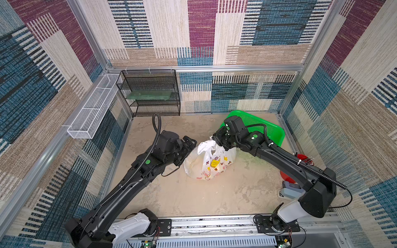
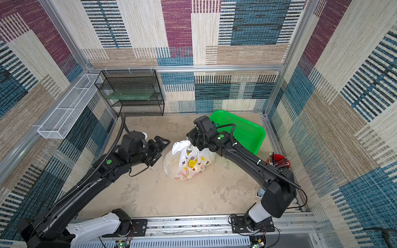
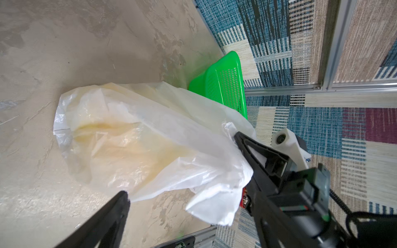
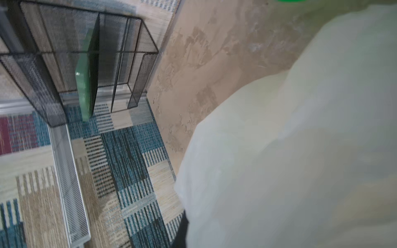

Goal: Place the banana into a plastic bag & tie a knot
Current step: Cross the plastic bag at the center of the board.

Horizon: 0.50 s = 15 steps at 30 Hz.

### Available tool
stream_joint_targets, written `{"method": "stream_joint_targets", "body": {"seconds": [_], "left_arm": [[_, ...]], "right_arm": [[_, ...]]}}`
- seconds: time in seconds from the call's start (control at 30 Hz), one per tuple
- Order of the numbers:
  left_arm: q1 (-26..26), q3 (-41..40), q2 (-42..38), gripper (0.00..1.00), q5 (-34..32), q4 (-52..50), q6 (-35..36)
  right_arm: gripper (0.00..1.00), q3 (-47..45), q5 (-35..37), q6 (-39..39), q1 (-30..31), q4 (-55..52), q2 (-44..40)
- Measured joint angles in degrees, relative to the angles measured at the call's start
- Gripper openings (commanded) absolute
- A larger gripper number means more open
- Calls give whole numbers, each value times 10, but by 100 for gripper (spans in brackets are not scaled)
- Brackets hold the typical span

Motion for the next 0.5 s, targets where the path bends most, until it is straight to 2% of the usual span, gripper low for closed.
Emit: {"method": "stream_joint_targets", "body": {"seconds": [0.1,0.23,0.33,0.5], "left_arm": [[25,40,24,85,27,-10,0],[57,79,46,75,45,-40,1],[73,100,58,69,61,-66,9],[80,104,65,55,94,-83,14]], "right_arm": [[0,-28,-13,-91,9,40,-19],[0,-115,-69,-201,5,129,-73],[0,-182,-139,-245,-23,198,-104],[0,-223,-271,-280,-71,273,-103]]}}
